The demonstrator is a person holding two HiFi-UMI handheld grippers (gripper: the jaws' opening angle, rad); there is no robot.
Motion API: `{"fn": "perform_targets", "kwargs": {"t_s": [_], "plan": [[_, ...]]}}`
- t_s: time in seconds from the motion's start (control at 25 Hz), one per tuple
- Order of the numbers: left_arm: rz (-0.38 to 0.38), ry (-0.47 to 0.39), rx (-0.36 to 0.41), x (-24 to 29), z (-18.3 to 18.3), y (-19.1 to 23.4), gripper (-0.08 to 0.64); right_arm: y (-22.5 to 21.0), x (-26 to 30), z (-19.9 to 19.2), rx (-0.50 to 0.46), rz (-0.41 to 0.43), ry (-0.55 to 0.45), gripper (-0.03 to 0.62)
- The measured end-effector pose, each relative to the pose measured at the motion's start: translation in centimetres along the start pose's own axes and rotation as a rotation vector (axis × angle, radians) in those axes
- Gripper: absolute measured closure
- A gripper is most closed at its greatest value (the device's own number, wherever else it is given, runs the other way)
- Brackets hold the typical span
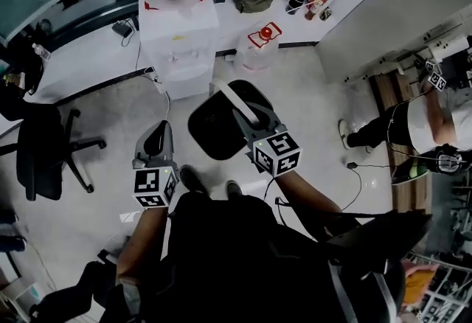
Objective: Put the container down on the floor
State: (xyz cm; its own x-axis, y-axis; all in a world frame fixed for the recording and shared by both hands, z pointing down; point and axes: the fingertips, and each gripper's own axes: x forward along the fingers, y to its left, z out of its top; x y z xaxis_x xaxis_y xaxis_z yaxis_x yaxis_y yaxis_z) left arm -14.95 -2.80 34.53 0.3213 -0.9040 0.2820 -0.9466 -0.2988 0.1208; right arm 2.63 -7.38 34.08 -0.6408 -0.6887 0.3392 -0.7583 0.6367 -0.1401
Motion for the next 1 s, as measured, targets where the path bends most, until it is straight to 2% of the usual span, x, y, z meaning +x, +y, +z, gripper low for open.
{"fn": "perform_targets", "kwargs": {"t_s": [0.16, 0.44, 0.52, 0.6, 0.72, 0.88, 1.0], "plan": [[-0.013, -0.003, -0.041, 1.9, -0.8, 2.2, 0.549, -0.3, 2.4, -0.7, -0.008, -0.033, 0.024, 0.506], [-0.096, 0.053, -0.062, 5.8, -4.4, 4.3, 0.549, -1.2, 6.6, -4.6, -0.020, -0.080, 0.086, 0.506], [-0.109, 0.033, -0.054, 7.0, -4.8, 5.0, 0.549, -1.6, 7.9, -5.4, -0.045, -0.089, 0.088, 0.508], [-0.107, 0.020, -0.044, 8.0, -5.0, 5.4, 0.549, -2.2, 9.1, -6.2, -0.051, -0.094, 0.098, 0.506], [-0.081, 0.064, -0.063, 8.8, -6.3, 5.4, 0.549, -2.5, 10.0, -8.5, -0.038, -0.078, 0.135, 0.506], [-0.061, 0.099, -0.024, 11.0, -8.7, 5.0, 0.549, -3.7, 11.7, -12.0, -0.029, -0.053, 0.196, 0.506], [-0.049, 0.133, -0.035, 12.5, -11.3, 4.7, 0.549, -4.7, 12.8, -14.7, -0.020, -0.037, 0.228, 0.506]]}}
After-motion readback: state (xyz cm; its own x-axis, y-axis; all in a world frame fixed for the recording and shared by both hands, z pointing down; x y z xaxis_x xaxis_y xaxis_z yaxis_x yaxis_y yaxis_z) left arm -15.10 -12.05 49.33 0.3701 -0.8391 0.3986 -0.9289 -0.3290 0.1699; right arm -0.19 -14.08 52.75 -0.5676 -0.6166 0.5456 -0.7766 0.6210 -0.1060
